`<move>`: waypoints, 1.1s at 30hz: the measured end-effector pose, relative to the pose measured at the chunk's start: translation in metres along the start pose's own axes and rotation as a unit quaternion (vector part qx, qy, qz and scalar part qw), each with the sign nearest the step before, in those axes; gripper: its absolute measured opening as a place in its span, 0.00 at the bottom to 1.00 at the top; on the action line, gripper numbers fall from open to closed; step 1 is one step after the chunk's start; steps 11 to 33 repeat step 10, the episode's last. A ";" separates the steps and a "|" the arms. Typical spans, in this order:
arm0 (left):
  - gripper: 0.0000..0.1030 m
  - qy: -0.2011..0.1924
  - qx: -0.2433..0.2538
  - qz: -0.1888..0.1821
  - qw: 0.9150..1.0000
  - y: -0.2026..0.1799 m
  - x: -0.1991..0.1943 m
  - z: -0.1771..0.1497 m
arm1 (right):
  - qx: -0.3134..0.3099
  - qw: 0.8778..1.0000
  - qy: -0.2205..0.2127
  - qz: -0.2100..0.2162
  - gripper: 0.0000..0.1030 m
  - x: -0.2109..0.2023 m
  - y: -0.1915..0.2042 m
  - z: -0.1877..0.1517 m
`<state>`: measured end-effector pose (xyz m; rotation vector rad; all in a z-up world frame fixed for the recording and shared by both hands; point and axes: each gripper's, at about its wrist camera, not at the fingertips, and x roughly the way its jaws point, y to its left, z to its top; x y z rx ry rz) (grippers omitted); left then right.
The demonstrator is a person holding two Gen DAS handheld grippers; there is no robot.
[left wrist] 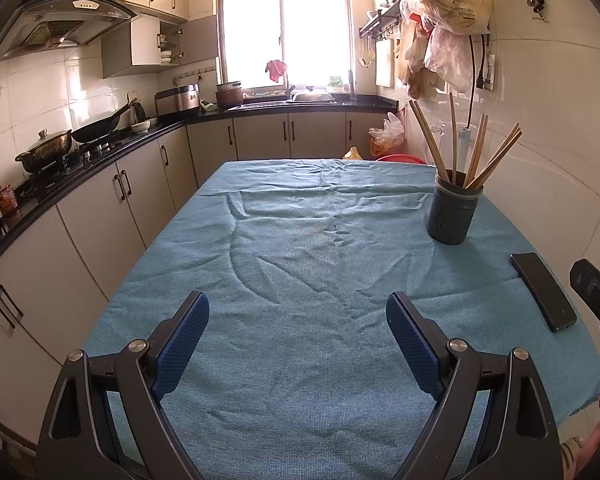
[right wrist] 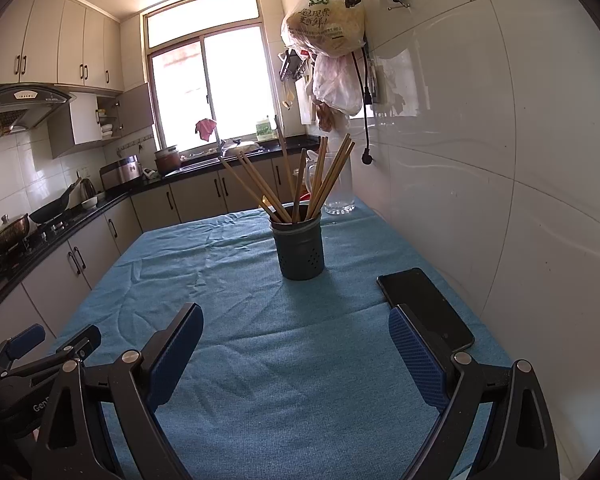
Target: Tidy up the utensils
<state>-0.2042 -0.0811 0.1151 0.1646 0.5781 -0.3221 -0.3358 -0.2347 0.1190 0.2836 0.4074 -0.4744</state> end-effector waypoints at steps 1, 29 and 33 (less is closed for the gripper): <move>0.87 0.001 0.000 0.000 1.000 0.000 0.000 0.000 | 0.000 1.000 0.000 0.000 0.94 0.000 0.000 0.000; 0.87 0.008 -0.016 -0.018 1.000 0.015 0.006 0.004 | 0.001 1.000 0.011 0.002 0.94 0.003 0.000 0.001; 0.87 0.008 -0.016 -0.018 1.000 0.015 0.006 0.004 | 0.001 1.000 0.011 0.002 0.94 0.003 0.000 0.001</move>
